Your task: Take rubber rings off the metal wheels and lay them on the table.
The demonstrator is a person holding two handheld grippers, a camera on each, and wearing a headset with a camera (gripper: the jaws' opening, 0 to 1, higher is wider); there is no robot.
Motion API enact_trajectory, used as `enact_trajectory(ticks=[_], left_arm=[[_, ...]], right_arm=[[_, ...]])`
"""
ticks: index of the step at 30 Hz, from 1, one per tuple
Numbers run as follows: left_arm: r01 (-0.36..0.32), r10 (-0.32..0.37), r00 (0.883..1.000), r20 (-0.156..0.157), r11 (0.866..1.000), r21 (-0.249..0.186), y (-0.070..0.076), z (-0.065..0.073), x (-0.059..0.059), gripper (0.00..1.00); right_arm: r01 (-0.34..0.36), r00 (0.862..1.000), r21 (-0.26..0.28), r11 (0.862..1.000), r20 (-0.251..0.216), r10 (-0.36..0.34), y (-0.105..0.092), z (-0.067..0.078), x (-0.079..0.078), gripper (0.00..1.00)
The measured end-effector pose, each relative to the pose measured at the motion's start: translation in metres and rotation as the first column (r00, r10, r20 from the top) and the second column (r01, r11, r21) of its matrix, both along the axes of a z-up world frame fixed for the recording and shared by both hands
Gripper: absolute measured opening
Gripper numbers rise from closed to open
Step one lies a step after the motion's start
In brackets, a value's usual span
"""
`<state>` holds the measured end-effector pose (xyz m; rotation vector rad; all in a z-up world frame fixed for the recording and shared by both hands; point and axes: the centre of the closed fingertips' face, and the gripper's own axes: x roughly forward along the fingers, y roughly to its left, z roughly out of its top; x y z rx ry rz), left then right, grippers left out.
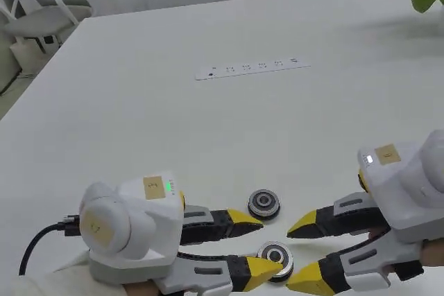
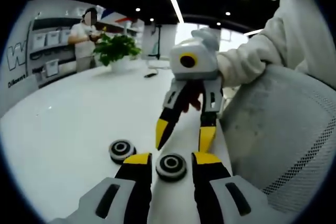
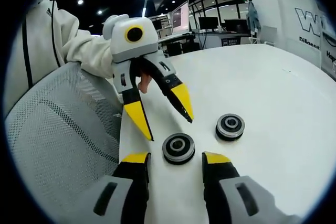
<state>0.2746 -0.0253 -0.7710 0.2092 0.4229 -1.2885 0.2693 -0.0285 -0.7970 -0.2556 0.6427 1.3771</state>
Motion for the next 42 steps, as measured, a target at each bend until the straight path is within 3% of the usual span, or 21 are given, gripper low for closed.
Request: enact_trajectory(ticks=[5,14,15,20,28,42], left_arm=[[0.011,-0.011,1.0,-0.015,1.0,0.005,-0.003,-0.006,-0.003,0.26],[0.036,-0.038,0.999,0.028,0.997,0.074,-0.006,-0.023,-0.004,0.21],[0.041,-0.044,0.998,0.043,0.997,0.071,-0.007,-0.022,-0.003,0.2],[0.03,-0.032,0.999,0.032,0.997,0.066,-0.007,-0.023,-0.001,0.19],[0.03,-0.035,0.997,0.069,0.997,0.066,-0.005,-0.024,0.001,0.14],[0.024,-0.028,0.997,0.071,0.998,0.05,-0.006,-0.021,0.003,0.14]], right_arm=[[0.008,1.0,0.013,1.0,0.008,-0.008,0.001,0.0,0.002,0.31],[0.004,1.0,-0.004,1.0,0.012,-0.004,0.001,-0.009,0.001,0.27],[0.002,1.0,-0.006,1.0,0.011,-0.002,0.001,-0.009,0.001,0.28],[0.005,1.0,0.001,1.0,0.013,-0.005,0.002,-0.009,0.002,0.26],[0.006,1.0,0.003,1.0,0.024,-0.006,0.002,-0.009,0.003,0.23],[-0.024,0.996,-0.039,0.999,0.085,0.028,-0.001,-0.011,0.004,0.16]])
